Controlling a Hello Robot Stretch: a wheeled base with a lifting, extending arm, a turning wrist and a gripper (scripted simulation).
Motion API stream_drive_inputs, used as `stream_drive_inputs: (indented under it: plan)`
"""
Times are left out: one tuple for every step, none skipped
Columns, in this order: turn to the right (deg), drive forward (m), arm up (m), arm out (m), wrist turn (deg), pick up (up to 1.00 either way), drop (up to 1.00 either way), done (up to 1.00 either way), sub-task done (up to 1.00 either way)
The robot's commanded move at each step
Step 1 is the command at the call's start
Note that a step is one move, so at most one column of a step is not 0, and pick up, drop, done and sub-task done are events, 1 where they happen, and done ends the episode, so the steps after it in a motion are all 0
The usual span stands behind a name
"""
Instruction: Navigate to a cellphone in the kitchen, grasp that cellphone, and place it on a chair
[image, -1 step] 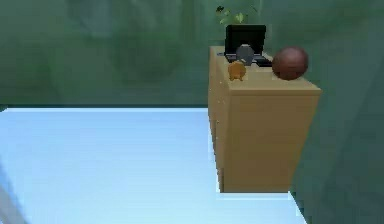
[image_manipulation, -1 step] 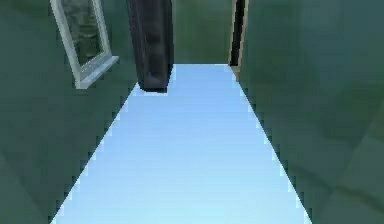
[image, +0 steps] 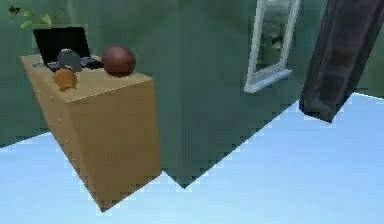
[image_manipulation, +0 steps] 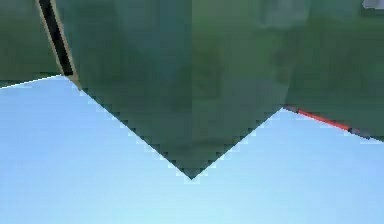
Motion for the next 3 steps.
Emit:
stream_drive_inputs:
  plan:
    - [45.0,0.00,0.00,0.00,0.0,0.00,0.00,0.00,0.00]
    - [6.0,0.00,0.00,0.00,0.0,0.00,0.00,0.00,0.00]
    - [0.0,1.00,0.00,0.00,0.0,0.00,0.00,0.00,0.00]
